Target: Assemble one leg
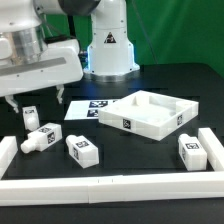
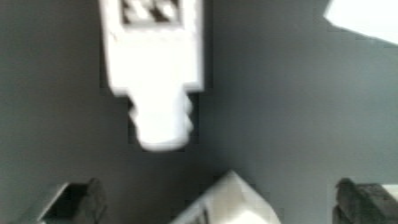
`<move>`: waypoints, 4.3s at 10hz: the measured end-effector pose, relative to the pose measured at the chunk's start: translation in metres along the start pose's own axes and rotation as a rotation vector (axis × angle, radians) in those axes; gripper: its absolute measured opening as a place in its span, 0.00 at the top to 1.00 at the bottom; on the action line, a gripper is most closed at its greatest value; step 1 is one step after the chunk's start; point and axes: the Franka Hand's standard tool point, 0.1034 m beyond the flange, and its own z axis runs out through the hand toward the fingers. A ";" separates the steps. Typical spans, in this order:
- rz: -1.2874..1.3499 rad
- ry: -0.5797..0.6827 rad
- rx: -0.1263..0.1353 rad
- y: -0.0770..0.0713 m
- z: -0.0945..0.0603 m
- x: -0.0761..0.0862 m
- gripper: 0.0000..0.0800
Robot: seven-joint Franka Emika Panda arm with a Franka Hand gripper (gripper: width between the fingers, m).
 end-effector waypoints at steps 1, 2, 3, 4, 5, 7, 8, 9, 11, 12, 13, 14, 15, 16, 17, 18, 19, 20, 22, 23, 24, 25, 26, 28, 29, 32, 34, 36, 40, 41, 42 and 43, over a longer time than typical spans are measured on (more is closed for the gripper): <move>0.052 0.006 -0.002 -0.014 -0.009 0.021 0.19; 0.070 0.026 -0.012 -0.034 -0.016 0.045 0.19; 0.050 0.030 -0.014 -0.042 -0.015 0.052 0.19; 0.052 0.028 -0.014 -0.039 -0.014 0.050 0.19; 0.054 0.027 -0.013 -0.038 -0.014 0.050 0.19; 0.053 0.027 -0.013 -0.039 -0.014 0.050 0.19; 0.061 0.026 -0.014 -0.041 -0.014 0.051 0.19; 0.118 0.029 -0.013 -0.055 -0.015 0.062 0.19; 0.245 0.048 0.000 -0.102 -0.018 0.115 0.19; 0.283 0.093 -0.007 -0.118 -0.014 0.141 0.19; 0.292 0.119 -0.012 -0.128 -0.010 0.149 0.19; 0.281 0.120 -0.014 -0.127 -0.010 0.149 0.19; 0.280 0.119 -0.014 -0.127 -0.009 0.148 0.19; 0.280 0.118 -0.013 -0.127 -0.009 0.148 0.19; 0.280 0.118 -0.014 -0.127 -0.009 0.148 0.19; 0.280 0.117 -0.013 -0.128 -0.008 0.148 0.19; 0.279 0.117 -0.012 -0.130 -0.007 0.149 0.19; 0.343 0.142 -0.004 -0.153 0.003 0.158 0.19; 0.379 0.185 0.006 -0.199 0.026 0.183 0.19; 0.368 0.202 0.004 -0.205 0.031 0.187 0.19; 0.367 0.201 0.002 -0.202 0.030 0.186 0.19; 0.366 0.201 0.002 -0.203 0.030 0.186 0.19; 0.366 0.200 0.002 -0.203 0.030 0.186 0.19; 0.366 0.199 0.001 -0.207 0.038 0.183 0.19; 0.361 0.194 0.002 -0.211 0.044 0.182 0.19; 0.347 0.199 0.003 -0.223 0.056 0.182 0.19; 0.330 0.205 0.001 -0.222 0.056 0.183 0.19; 0.318 0.206 -0.001 -0.221 0.056 0.183 0.19; 0.276 0.209 -0.010 -0.208 0.055 0.183 0.19; 0.267 0.211 -0.013 -0.203 0.056 0.182 0.19; 0.260 0.211 -0.015 -0.199 0.058 0.182 0.19; 0.260 0.207 -0.016 -0.196 0.061 0.180 0.19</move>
Offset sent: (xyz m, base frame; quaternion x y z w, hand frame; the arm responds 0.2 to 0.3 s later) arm 0.0000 0.0000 0.0000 0.0000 0.0000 0.0000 1.0000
